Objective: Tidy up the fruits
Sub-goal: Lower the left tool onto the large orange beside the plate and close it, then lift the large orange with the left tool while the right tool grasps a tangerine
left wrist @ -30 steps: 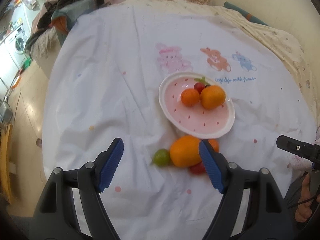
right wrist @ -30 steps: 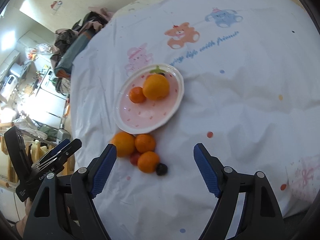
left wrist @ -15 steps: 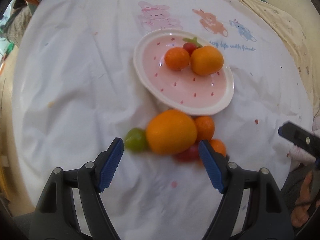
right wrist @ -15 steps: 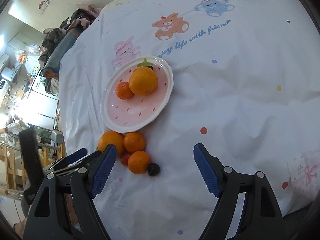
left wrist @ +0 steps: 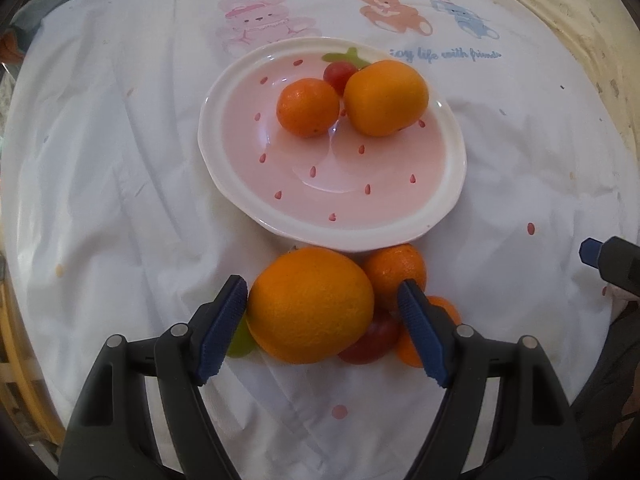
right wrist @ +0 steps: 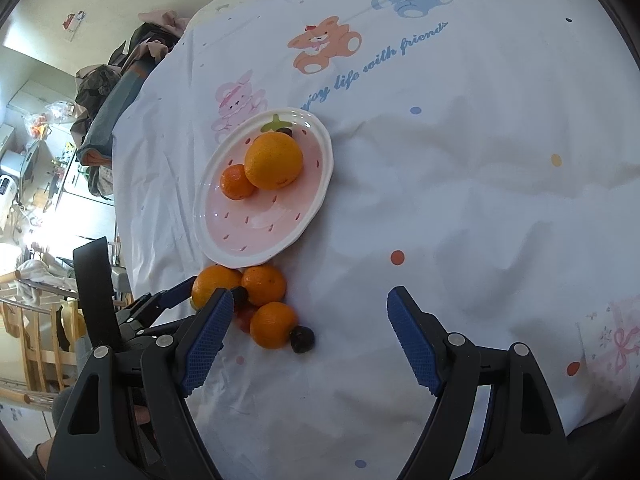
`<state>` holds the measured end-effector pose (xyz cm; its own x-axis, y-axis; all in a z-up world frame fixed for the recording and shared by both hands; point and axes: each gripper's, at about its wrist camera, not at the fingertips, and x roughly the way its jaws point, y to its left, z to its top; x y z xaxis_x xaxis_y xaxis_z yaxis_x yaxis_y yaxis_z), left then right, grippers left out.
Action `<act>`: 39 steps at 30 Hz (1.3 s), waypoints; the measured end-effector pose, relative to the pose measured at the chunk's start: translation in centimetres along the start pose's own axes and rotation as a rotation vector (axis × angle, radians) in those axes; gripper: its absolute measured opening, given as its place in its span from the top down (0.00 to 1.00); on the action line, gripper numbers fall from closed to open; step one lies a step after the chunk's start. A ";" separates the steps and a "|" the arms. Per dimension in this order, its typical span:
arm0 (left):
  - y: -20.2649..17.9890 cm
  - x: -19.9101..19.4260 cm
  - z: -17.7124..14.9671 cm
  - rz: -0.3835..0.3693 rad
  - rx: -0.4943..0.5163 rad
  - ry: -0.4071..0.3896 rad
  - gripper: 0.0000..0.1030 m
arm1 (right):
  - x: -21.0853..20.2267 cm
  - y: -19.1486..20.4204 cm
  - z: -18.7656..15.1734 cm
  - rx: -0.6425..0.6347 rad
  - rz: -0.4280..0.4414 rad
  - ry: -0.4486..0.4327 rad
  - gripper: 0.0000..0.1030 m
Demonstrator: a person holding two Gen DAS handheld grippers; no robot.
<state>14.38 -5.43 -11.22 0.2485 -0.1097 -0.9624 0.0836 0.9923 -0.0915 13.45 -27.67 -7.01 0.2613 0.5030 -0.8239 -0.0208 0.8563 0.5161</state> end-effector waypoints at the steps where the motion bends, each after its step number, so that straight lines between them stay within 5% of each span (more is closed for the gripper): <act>1: 0.3 0.0 0.0 -0.007 -0.004 0.000 0.29 | 0.0 0.1 0.0 -0.003 0.001 -0.002 0.21; 7: 1.0 -0.2 -0.1 -0.020 -0.021 0.002 0.39 | 0.2 0.2 -0.1 -0.003 -0.002 0.004 0.21; 21: 1.0 -0.3 0.0 -0.027 -0.022 0.002 0.45 | 0.4 0.3 -0.1 -0.018 -0.034 0.005 0.21; 32: 0.4 -10.5 -0.7 -0.108 -0.032 -0.183 0.46 | 0.0 0.3 -0.2 -0.021 -0.028 -0.007 0.21; 39: 3.8 -12.8 -3.4 -0.036 -0.086 -0.207 0.46 | 0.2 0.8 -0.3 -0.033 -0.018 -0.002 0.21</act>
<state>8.25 -0.09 -0.15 0.4405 -0.1457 -0.8859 0.0155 0.9878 -0.1547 13.22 -26.88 -6.81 0.2640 0.4868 -0.8326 -0.0482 0.8688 0.4927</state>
